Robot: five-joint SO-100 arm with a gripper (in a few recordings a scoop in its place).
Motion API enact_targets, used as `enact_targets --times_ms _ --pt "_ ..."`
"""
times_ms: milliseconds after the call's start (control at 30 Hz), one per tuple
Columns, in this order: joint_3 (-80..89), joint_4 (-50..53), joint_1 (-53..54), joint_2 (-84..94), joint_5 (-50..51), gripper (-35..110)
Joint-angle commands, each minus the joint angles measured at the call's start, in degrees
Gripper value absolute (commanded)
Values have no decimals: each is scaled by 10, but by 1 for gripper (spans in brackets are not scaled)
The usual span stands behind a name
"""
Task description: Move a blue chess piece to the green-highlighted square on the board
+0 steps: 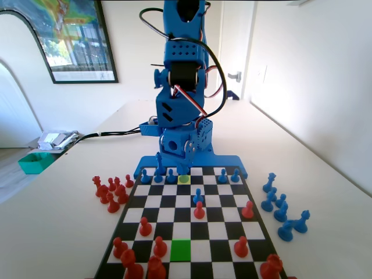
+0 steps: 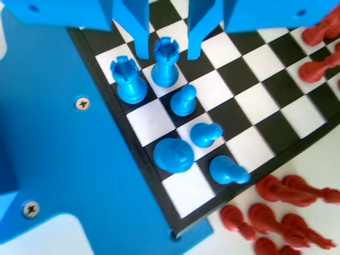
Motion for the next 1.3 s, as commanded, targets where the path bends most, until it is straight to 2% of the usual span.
enact_targets --times_ms 0,733,1267 --pt "3 0 10 11 -8 11" --pt "25 -49 4 -3 -4 10" --pt "38 -70 6 -5 -12 1"
